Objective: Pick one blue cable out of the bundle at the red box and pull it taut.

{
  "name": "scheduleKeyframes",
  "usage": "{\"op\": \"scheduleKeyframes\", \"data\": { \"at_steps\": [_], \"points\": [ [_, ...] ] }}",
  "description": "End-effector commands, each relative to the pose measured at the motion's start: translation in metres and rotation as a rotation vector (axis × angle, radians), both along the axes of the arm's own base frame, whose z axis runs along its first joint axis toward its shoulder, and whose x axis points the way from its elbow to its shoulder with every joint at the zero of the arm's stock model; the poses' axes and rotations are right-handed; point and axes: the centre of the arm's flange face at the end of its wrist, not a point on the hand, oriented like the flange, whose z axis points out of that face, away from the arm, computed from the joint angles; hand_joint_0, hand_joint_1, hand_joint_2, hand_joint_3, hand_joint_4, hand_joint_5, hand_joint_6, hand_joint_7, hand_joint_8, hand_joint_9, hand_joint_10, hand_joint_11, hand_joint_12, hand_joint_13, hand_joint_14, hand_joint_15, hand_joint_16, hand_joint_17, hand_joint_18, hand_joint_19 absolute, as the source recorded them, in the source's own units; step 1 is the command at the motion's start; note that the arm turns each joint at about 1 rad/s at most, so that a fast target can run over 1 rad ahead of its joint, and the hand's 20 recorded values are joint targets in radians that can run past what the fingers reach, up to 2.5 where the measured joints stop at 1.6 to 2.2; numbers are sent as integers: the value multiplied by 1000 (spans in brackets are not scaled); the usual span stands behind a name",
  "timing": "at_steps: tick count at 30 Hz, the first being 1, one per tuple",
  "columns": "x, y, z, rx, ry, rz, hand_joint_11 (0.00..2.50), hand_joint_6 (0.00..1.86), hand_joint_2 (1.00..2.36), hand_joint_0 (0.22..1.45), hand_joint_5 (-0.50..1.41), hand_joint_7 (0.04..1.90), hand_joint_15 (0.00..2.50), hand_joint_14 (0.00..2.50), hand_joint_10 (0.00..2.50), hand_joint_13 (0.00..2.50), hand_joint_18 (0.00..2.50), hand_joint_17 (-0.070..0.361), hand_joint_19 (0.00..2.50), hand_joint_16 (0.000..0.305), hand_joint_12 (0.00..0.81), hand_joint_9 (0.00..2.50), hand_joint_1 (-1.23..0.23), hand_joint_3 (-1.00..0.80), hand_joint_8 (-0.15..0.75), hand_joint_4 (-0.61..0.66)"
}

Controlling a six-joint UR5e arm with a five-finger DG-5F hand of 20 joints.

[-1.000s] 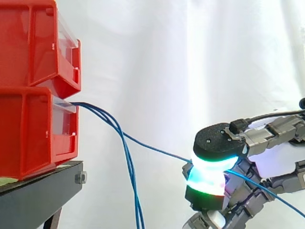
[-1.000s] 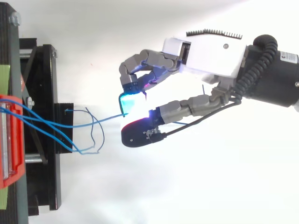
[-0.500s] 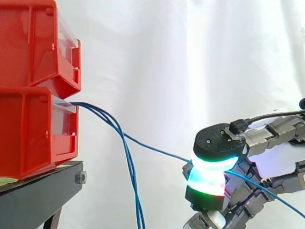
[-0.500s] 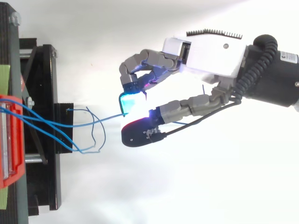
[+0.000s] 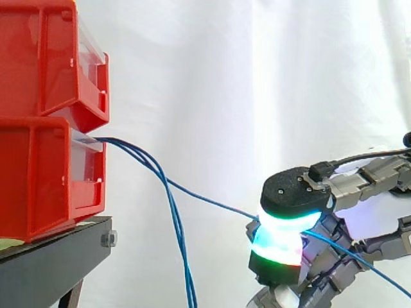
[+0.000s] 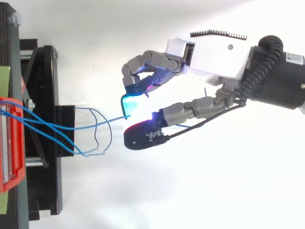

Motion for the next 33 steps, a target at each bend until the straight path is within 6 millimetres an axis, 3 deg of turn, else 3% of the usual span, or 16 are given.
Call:
{"op": "scheduleKeyframes", "data": {
  "at_steps": [1,7,33],
  "points": [
    [0,0,0,0,0,0,736,832,1023,603,-138,1365,45,2,16,354,485,144,179,64,432,734,-822,-148,359,208],
    [0,0,0,0,0,0,560,830,1023,602,-138,1366,37,0,15,338,481,144,177,64,430,639,-823,-147,354,203],
    [0,0,0,0,0,0,560,828,1024,603,-138,1373,37,0,13,338,473,144,181,64,430,640,-824,-150,348,205]
  ]
}}
